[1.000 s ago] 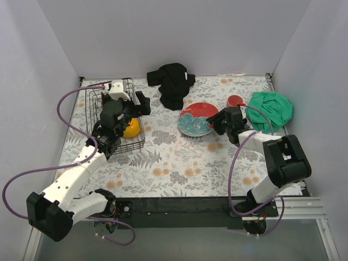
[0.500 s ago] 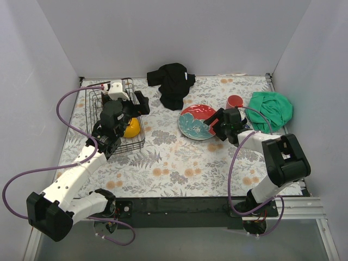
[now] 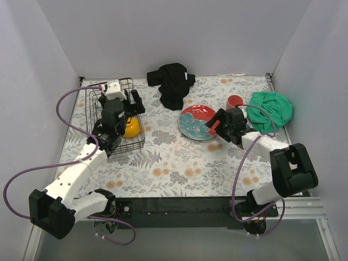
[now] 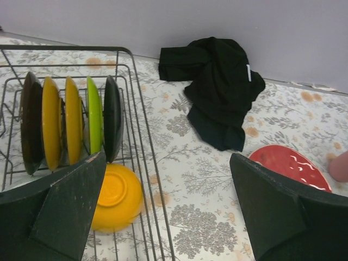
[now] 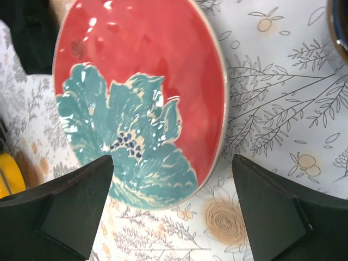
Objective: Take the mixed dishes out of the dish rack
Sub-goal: Place the plate at the center of the board.
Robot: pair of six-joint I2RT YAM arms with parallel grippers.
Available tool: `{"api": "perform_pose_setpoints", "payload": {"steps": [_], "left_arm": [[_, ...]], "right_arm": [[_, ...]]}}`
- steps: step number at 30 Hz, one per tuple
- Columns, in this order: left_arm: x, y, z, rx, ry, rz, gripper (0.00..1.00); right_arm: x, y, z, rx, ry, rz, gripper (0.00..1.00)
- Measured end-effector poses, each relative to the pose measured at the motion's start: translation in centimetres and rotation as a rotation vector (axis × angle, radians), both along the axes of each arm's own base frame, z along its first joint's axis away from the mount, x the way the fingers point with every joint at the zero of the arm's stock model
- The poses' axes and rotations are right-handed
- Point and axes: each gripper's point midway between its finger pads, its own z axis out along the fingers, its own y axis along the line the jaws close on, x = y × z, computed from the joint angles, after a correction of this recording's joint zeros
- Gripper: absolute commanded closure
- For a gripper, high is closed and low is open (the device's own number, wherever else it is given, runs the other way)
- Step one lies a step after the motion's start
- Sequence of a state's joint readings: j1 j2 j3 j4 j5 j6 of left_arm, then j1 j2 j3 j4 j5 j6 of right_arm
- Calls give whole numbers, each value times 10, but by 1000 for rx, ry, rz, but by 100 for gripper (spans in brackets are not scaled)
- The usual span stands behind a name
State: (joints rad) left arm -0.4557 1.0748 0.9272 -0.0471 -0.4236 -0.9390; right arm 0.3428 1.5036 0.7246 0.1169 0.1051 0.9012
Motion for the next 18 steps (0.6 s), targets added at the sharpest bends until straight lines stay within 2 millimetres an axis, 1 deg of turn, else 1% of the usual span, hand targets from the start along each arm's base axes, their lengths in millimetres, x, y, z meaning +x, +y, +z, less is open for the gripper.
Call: {"api": "perform_pose_setpoints", "payload": {"steps": [3,7,10,13,15,18], "left_arm": [[4,13,-7,11,21,43,2],[13,36,-13,8,43,108,2],[22,53,-18,-4,71,150,2],[32,72,-27,-24,107,187,4],[37,87,-34,-46,136,218,5],[46,112,-45,-82,178,261,7]], "right_arm": [[-7,3,17,-25,-39,54,2],[-21,17,45,-60,-122,178,2],[-31,28,67,-86,-202,276,3],[-42,33,87,-107,-278,360,4],[-48,34,96,-115,-319,397,5],[-59,32,104,-132,-368,447,6]]}}
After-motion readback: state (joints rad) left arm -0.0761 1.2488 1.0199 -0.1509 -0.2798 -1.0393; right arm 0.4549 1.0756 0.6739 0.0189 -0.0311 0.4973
